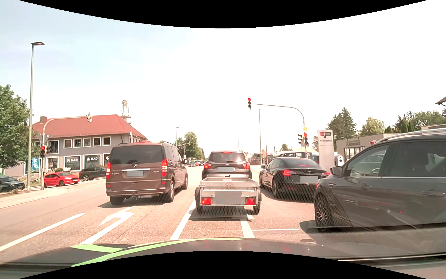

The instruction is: Follow the waypoints while adhering to traffic rules and regulations

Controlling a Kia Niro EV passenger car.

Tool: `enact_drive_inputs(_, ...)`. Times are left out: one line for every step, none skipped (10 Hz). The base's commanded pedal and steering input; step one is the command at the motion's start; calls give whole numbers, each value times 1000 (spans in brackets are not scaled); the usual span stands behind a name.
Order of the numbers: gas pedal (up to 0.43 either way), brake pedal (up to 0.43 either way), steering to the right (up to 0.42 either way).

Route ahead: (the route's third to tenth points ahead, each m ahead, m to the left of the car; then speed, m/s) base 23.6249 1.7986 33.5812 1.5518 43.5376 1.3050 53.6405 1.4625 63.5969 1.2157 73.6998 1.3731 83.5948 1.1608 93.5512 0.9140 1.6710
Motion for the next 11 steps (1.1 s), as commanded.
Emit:
enact_drive_inputs(0, 232, -4)
enact_drive_inputs(0, 238, -3)
enact_drive_inputs(0, 244, -2)
enact_drive_inputs(0, 244, 0)
enact_drive_inputs(0, 244, 2)
enact_drive_inputs(0, 238, 2)
enact_drive_inputs(0, 238, 2)
enact_drive_inputs(0, 238, 2)
enact_drive_inputs(0, 238, 2)
enact_drive_inputs(0, 232, 3)
enact_drive_inputs(0, 238, 2)
